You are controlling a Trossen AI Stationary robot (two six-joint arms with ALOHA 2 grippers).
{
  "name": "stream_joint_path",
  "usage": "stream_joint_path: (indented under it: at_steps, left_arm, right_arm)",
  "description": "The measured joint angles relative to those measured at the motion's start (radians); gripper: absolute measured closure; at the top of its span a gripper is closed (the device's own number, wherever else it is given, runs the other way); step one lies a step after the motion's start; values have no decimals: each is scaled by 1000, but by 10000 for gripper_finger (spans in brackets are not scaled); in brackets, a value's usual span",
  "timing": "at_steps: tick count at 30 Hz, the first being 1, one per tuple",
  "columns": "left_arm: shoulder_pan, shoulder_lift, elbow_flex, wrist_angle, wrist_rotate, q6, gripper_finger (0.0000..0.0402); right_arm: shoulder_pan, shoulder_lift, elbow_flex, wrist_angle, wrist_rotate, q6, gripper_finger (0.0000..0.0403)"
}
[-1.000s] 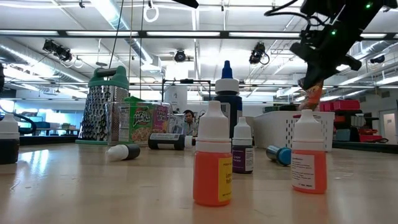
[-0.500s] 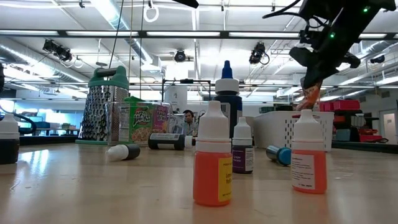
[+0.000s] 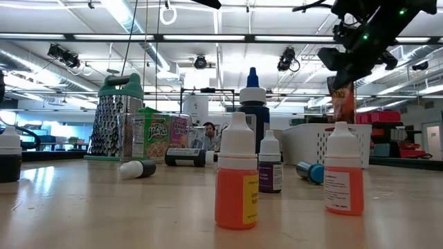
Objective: Pick & Place Kitchen Items
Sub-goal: Put the orange spice pack into the white bin, then put the large black food coloring bottle into the gray bin
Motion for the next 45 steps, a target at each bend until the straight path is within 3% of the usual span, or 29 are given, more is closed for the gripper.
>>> stream_joint_path:
  at_steps: [3,7,21,29,39,45]
  left_arm:
    - [0,0,0,0,0,0,370]
    - [0,0,0,0,0,0,369]
    - [0,0,0,0,0,0,369]
    - [0,0,0,1,0,153,370]
    - [0,0,0,2,0,156,370]
    - [0,0,0,-1,95,-21,370]
  right_arm:
    - [0,0,0,55,27,-43,399]
    - [0,0,0,109,-37,-70,399]
    - [0,50,0,110,-152,51,399]
    - [0,118,0,107,-270,71,393]
    - [0,177,0,113,-200,-81,330]
    - [0,130,0,166,-195,-224,284]
